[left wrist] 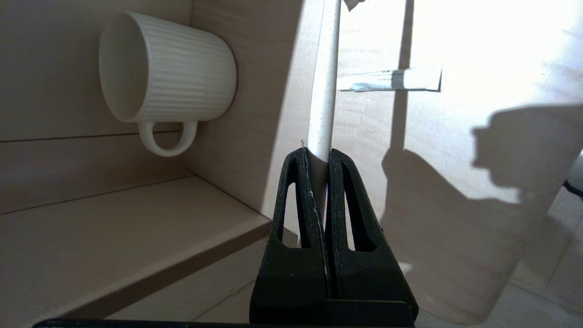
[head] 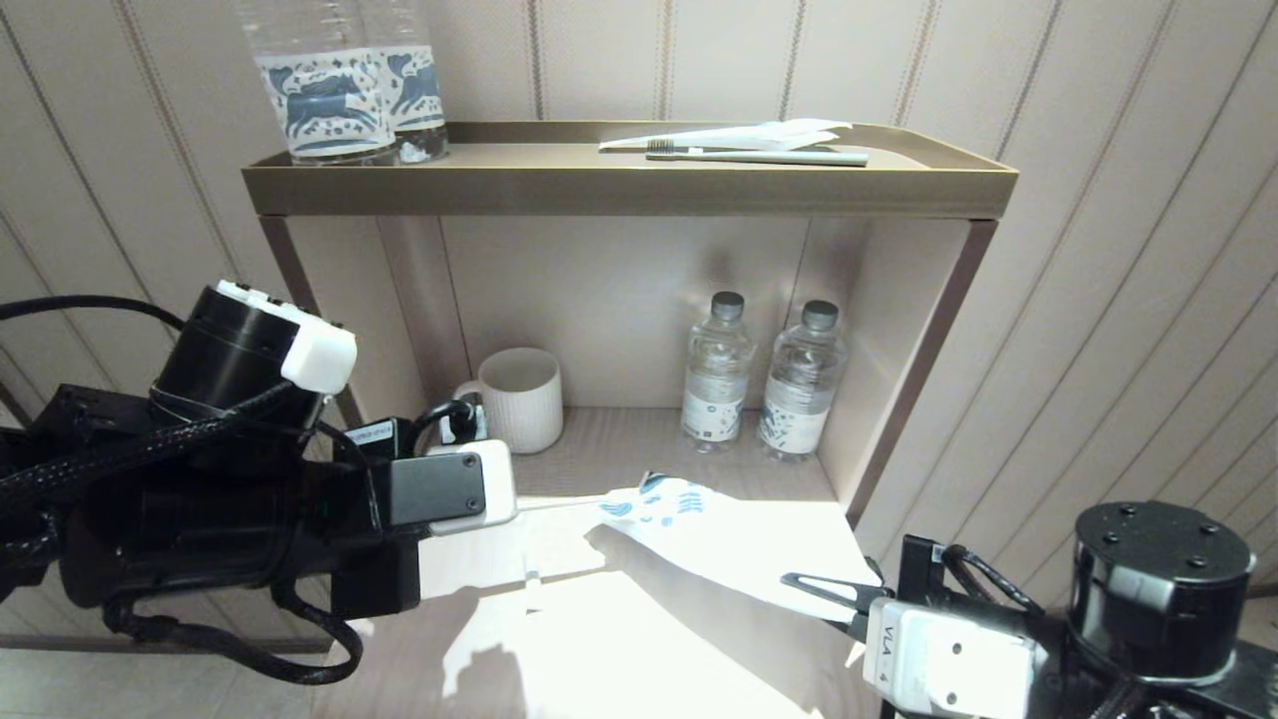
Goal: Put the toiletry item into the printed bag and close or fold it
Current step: Place the toothbrush in the storage bag
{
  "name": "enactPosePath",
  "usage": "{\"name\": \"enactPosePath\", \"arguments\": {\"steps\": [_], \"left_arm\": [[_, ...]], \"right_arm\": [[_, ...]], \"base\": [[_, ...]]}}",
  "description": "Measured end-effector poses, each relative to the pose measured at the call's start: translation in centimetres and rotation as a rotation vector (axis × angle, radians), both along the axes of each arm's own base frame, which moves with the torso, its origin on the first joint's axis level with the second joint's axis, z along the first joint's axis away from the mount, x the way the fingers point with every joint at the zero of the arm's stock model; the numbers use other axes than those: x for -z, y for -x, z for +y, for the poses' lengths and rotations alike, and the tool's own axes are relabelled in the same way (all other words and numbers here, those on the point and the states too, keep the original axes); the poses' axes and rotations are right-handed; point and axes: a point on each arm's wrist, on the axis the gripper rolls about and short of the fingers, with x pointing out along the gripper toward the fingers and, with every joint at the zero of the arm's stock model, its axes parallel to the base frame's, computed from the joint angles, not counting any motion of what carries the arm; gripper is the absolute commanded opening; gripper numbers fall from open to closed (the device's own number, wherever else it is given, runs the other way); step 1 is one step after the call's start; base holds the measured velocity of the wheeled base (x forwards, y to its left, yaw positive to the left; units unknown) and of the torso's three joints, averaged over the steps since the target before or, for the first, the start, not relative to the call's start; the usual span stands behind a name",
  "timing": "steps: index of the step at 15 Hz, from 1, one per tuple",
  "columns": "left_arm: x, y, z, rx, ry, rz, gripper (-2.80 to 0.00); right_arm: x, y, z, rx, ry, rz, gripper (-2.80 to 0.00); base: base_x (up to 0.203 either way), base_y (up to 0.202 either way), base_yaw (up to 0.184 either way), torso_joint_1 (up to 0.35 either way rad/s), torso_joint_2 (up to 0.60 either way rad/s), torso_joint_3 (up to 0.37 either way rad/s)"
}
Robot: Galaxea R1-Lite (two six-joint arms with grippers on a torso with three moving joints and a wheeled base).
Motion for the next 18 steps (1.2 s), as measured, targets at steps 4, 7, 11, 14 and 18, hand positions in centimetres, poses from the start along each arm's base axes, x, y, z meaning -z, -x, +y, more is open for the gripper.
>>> {"name": "enactPosePath", "arguments": {"steps": [4, 7, 11, 14, 18], "left_arm": [[0.3, 1.6, 0.5, 0.022, -0.003, 0.002, -2.80], [0.6, 2.2, 0.1, 0.053, -0.008, 0.008, -2.80], [1.3, 1.2, -1.2, 0.067, -0.010, 0.013, -2.80], [2.1, 0.2, -2.1, 0.066, -0.012, 0.018, -2.80], [2.9, -0.7, -2.9, 0.065, -0.023, 0.032, -2.80]], "right_arm": [[0.1, -0.5, -0.2, 0.023, 0.001, 0.002, -2.80], [0.1, -1.0, -0.5, 0.045, 0.003, 0.004, -2.80], [0.1, -1.1, -0.6, 0.049, 0.001, 0.001, -2.80], [0.0, -1.0, -0.6, 0.048, -0.001, -0.002, -2.80], [0.0, -1.0, -0.6, 0.046, -0.001, -0.003, -2.80]], "base": [[0.000, 0.000, 0.000, 0.000, 0.00, 0.000], [0.000, 0.000, 0.000, 0.000, 0.00, 0.000], [0.000, 0.000, 0.000, 0.000, 0.00, 0.000], [0.000, 0.000, 0.000, 0.000, 0.00, 0.000], [0.000, 0.000, 0.000, 0.000, 0.00, 0.000]]}}
